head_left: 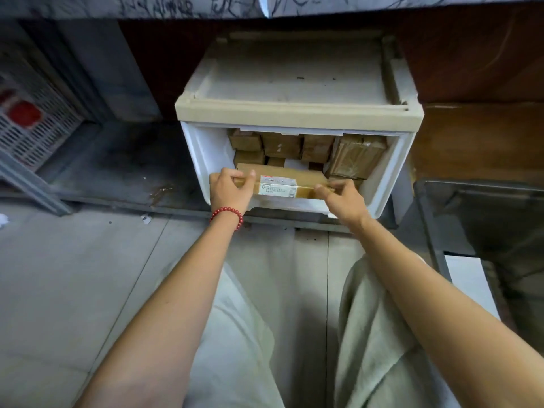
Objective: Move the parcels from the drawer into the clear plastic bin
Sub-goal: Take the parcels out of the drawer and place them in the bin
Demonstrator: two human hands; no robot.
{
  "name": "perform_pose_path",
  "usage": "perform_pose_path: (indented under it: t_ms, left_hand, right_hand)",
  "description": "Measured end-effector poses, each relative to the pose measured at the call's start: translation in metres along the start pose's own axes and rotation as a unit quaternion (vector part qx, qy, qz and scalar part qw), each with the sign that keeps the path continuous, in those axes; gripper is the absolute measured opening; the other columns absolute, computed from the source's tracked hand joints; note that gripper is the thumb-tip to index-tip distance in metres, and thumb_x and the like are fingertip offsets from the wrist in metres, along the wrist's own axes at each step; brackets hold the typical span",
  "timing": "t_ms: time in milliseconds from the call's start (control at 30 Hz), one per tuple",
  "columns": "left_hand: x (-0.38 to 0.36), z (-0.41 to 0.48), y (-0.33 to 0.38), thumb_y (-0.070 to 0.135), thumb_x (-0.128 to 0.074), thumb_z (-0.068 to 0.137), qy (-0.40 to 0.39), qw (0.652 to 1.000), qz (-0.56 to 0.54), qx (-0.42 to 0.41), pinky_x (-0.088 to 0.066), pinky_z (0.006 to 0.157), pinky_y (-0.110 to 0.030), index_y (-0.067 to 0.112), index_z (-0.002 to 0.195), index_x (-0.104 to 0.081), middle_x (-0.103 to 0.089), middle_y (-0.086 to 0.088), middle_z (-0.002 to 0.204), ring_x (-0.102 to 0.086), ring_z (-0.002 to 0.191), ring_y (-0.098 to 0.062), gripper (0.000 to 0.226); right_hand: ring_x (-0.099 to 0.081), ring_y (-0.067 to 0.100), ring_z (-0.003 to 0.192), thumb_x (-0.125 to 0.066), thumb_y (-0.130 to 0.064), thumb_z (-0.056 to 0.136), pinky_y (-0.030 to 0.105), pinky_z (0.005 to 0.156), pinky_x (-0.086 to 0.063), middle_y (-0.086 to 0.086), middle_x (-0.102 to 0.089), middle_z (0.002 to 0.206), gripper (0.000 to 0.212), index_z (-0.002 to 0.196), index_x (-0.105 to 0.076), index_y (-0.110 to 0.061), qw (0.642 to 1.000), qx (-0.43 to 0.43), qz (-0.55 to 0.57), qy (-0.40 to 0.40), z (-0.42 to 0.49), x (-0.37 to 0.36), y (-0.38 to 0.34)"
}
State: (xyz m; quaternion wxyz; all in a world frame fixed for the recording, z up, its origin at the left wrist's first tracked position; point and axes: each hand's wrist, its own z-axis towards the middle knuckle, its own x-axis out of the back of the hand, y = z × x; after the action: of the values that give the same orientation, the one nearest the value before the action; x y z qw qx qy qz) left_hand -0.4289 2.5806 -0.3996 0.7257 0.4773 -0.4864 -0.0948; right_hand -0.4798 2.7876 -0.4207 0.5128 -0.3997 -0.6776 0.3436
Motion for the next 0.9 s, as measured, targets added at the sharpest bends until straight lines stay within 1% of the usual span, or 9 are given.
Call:
perform_pose_path:
  t_ms: [100,200,367,433,500,567,667,800,900]
  left_hand:
    - [0.019,-0.020,0.006,0.031,-0.065,0.088,0.009,0.999,-0.026,-0.035,-0.029,0.057,-0.004,0.015,0.107,-0.057,-0.047,-0.002,0.114,-0.046,0.088,-0.007,0.026]
    - [0.029,-0.038,0.006,0.026,-0.070,0.084,-0.003,0.998,-0.037,-0.054,-0.032,0.059,-0.006,0.015,0.110,-0.056,-0.047,0.001,0.109,-0.048,0.091,-0.009,0.032]
    - [0.039,-0.054,0.005,0.035,-0.073,0.081,0.010,0.994,-0.090,-0.054,-0.038,0.062,-0.004,0.020,0.104,-0.056,-0.059,0.004,0.108,-0.053,0.094,-0.009,0.032]
    - [0.041,-0.058,0.004,0.036,-0.074,0.079,0.009,0.991,-0.127,-0.038,-0.052,0.080,-0.022,0.022,0.104,-0.056,-0.058,0.007,0.106,-0.055,0.099,-0.011,0.033]
    - [0.043,-0.061,0.004,0.033,-0.077,0.077,0.003,0.986,-0.163,-0.014,-0.054,0.088,-0.039,0.025,0.105,-0.054,-0.055,0.011,0.103,-0.056,0.102,-0.014,0.037]
    - [0.045,-0.063,0.004,0.030,-0.079,0.075,0.003,0.984,-0.179,-0.001,-0.055,0.086,-0.033,0.028,0.109,-0.051,-0.056,0.012,0.105,-0.057,0.096,-0.008,0.045]
    - [0.048,-0.061,0.002,0.022,-0.078,0.077,0.012,0.987,-0.162,-0.002,-0.042,0.063,0.000,0.024,0.118,-0.050,-0.059,0.004,0.116,-0.056,0.075,0.014,0.050]
    - [0.050,-0.057,-0.003,0.022,-0.070,0.085,0.036,0.989,-0.140,0.012,-0.040,0.070,-0.013,0.018,0.120,-0.049,-0.066,-0.004,0.117,-0.055,0.085,-0.004,0.041]
    - [0.050,-0.054,-0.006,0.029,-0.067,0.087,0.047,0.988,-0.147,0.022,-0.040,0.071,-0.018,0.018,0.115,-0.048,-0.069,-0.002,0.107,-0.056,0.089,-0.012,0.036]
  right_hand:
    - [-0.057,0.019,0.098,-0.062,-0.043,0.090,0.038,0.091,-0.052,0.003,-0.060,0.109,0.047,0.121,-0.054,-0.009,0.996,-0.025,0.088,0.017,-0.014,0.014,0.002]
    - [-0.056,0.013,0.089,-0.061,-0.039,0.092,0.036,0.083,-0.053,-0.007,-0.059,0.096,0.048,0.129,-0.048,-0.012,0.986,-0.046,0.162,-0.008,-0.025,0.026,0.004]
    - [-0.053,0.011,0.081,-0.059,-0.051,0.089,0.033,0.082,-0.049,-0.003,-0.059,0.096,0.052,0.123,-0.057,-0.012,0.985,-0.062,0.156,-0.039,-0.040,0.033,0.005]
    - [-0.057,0.013,0.093,-0.060,-0.054,0.087,0.030,0.079,-0.045,-0.001,-0.063,0.107,0.049,0.116,-0.059,-0.015,0.983,-0.061,0.168,-0.049,-0.044,0.033,0.004]
    - [-0.056,0.017,0.105,-0.060,-0.056,0.086,0.030,0.083,-0.043,-0.001,-0.059,0.121,0.056,0.124,-0.057,-0.015,0.983,-0.054,0.164,-0.062,-0.049,0.032,0.004]
    - [-0.051,0.017,0.109,-0.058,-0.058,0.086,0.029,0.084,-0.042,-0.001,-0.054,0.122,0.062,0.131,-0.053,-0.014,0.989,-0.028,0.127,-0.077,-0.053,0.032,0.004]
    - [-0.049,0.015,0.110,-0.059,-0.054,0.088,0.022,0.074,-0.040,-0.003,-0.050,0.125,0.060,0.133,-0.048,-0.016,0.991,0.032,0.095,-0.092,-0.056,0.031,0.004]
    - [-0.049,0.011,0.114,-0.061,-0.054,0.086,0.027,0.088,-0.037,-0.005,-0.048,0.127,0.047,0.120,-0.049,-0.024,0.988,0.067,0.107,-0.088,-0.055,0.032,0.002]
    - [-0.050,0.000,0.101,-0.061,-0.058,0.084,0.023,0.082,-0.037,-0.008,-0.053,0.116,0.039,0.103,-0.049,-0.027,0.988,0.058,0.118,-0.083,-0.053,0.032,0.004]
